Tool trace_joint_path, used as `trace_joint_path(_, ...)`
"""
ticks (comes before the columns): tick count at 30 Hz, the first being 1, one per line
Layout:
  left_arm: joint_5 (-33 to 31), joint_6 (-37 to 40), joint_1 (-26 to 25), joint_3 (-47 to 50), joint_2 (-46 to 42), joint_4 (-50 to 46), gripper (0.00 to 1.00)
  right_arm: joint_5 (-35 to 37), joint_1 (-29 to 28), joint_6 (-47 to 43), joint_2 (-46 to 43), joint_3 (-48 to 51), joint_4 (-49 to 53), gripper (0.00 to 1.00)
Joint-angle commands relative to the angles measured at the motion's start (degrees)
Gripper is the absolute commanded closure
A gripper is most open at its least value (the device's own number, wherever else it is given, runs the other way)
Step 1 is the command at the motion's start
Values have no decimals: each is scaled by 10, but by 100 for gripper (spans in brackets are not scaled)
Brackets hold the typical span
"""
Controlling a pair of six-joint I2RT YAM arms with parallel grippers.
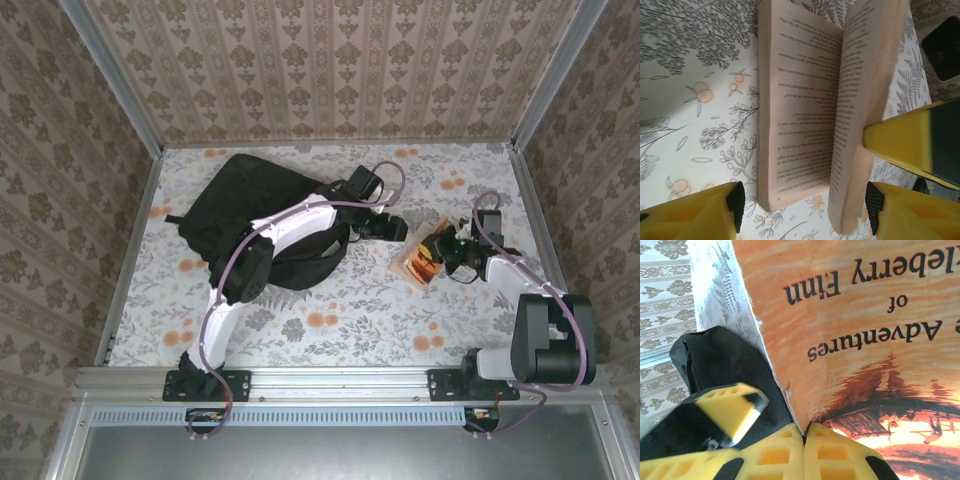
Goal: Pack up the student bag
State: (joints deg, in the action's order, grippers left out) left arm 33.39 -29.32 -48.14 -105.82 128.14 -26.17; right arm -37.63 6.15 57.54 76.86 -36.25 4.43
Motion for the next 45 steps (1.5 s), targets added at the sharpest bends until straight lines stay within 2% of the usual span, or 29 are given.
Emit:
trace_joint_path(1, 62, 1, -13, -17, 11, 54, 33, -34, 7, 18, -15, 9, 9, 100)
trace_joint_path(9, 111, -37, -17, 55, 6, 165, 40, -35, 12, 25, -10, 12, 2, 100)
trace_joint_path(26, 140, -16, -18, 91, 4, 184, 45, -29, 14, 58, 24, 5, -42, 100)
trace_joint_path(31, 143, -9, -18, 88, 11, 178, 52, -25, 13, 70, 38, 0, -50, 100)
trace_joint_path(37, 128, 12, -20, 64, 21, 145, 66, -22, 8, 81, 37, 2, -56, 100)
trace_joint_path(40, 113, 22, -21, 52, 25, 124, 79, -14, 2, 79, 32, 6, -50, 100)
trace_joint_path(42, 118, 22, -20, 49, 27, 124, 89, -8, -1, 75, 32, 7, -40, 90)
trace_joint_path(45, 123, 16, -18, 49, 28, 129, 96, -2, -3, 70, 6, 8, -26, 69)
